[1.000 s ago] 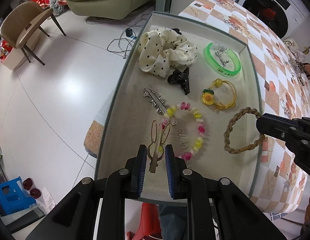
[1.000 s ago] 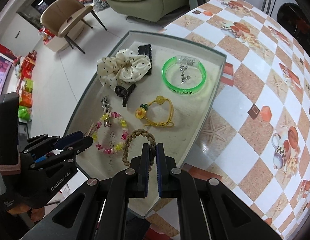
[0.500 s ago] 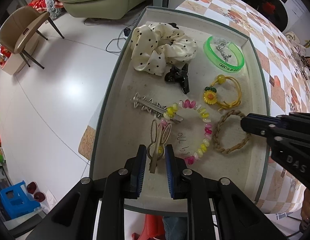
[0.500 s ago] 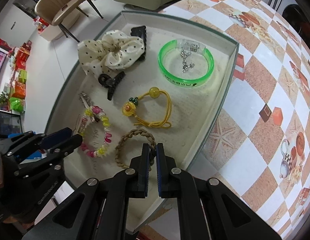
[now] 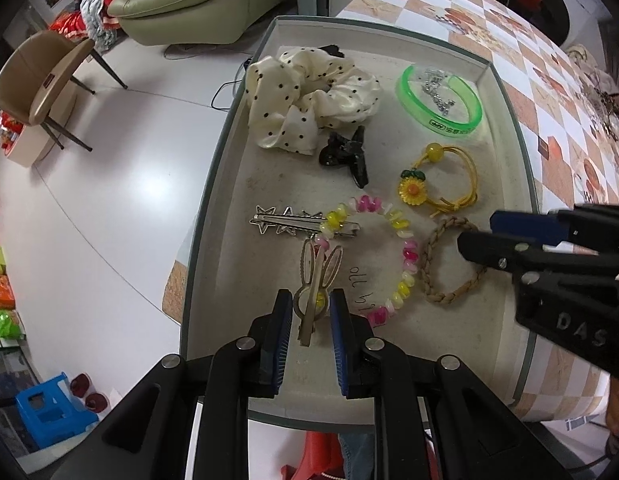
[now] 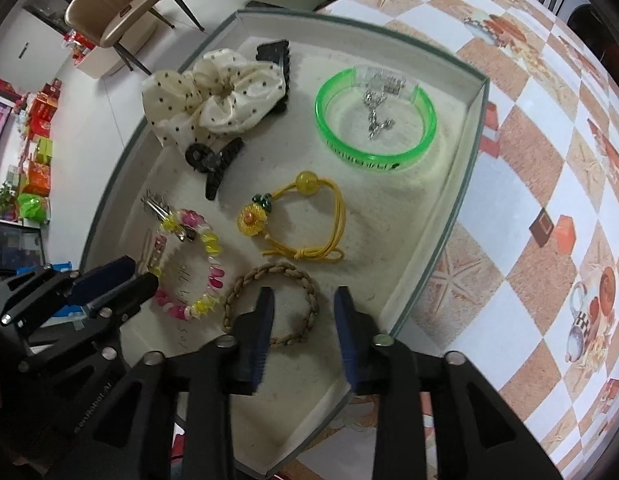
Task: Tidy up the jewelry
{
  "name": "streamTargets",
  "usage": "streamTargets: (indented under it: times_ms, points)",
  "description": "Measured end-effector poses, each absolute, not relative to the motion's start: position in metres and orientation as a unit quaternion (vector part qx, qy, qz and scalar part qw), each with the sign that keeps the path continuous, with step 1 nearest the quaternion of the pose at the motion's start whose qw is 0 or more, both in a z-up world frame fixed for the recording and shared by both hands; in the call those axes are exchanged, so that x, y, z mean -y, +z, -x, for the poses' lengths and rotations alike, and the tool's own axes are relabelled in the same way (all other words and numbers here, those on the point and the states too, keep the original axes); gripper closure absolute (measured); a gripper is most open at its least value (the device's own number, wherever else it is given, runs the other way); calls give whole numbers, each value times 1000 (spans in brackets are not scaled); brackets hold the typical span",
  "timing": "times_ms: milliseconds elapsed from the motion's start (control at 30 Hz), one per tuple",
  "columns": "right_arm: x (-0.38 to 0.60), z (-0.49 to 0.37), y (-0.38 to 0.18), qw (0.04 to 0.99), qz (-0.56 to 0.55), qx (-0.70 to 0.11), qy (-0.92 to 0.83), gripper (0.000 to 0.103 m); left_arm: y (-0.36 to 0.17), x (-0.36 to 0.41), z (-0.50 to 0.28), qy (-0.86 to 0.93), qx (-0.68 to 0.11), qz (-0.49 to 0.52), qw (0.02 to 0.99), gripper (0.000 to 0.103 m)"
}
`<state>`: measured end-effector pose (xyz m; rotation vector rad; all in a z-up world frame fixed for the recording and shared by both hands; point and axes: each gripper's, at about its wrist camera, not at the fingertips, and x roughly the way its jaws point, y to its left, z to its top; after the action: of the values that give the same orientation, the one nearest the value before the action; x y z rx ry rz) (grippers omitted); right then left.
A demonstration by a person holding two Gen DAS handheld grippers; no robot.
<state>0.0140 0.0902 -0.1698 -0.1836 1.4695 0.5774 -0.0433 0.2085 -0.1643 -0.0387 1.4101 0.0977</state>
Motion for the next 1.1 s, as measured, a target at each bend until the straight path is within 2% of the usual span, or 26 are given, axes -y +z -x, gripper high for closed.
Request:
streamTargets:
  times_ms: [533, 567, 600, 633, 700, 1033, 1100]
  points:
    - [-53, -24, -112, 739, 43, -633, 227, 65, -145, -196, 39, 39, -641, 14, 766, 78]
    - [-51, -23, -111, 740, 42, -633, 224, 65, -143, -196, 38, 41, -641, 14, 767, 72]
    - [-49, -23, -109, 742, 40, -632, 221, 65, -141, -194, 39, 43, -641, 13, 766, 29]
    - [-42, -21, -108, 743, 39, -632, 219, 65, -138, -194, 39, 52, -637, 12, 769, 0]
    - [-37, -19, -105, 743, 35, -633, 215, 65, -128, -195, 40, 58, -620, 9, 783, 0]
    - [-29, -16, -97, 739, 28, -639, 211, 65, -113, -191, 32, 45, -631, 22, 774, 0]
    - [-29, -15, -95, 736, 29, -642, 211, 63, -110, -193, 35, 46, -633, 27, 772, 0]
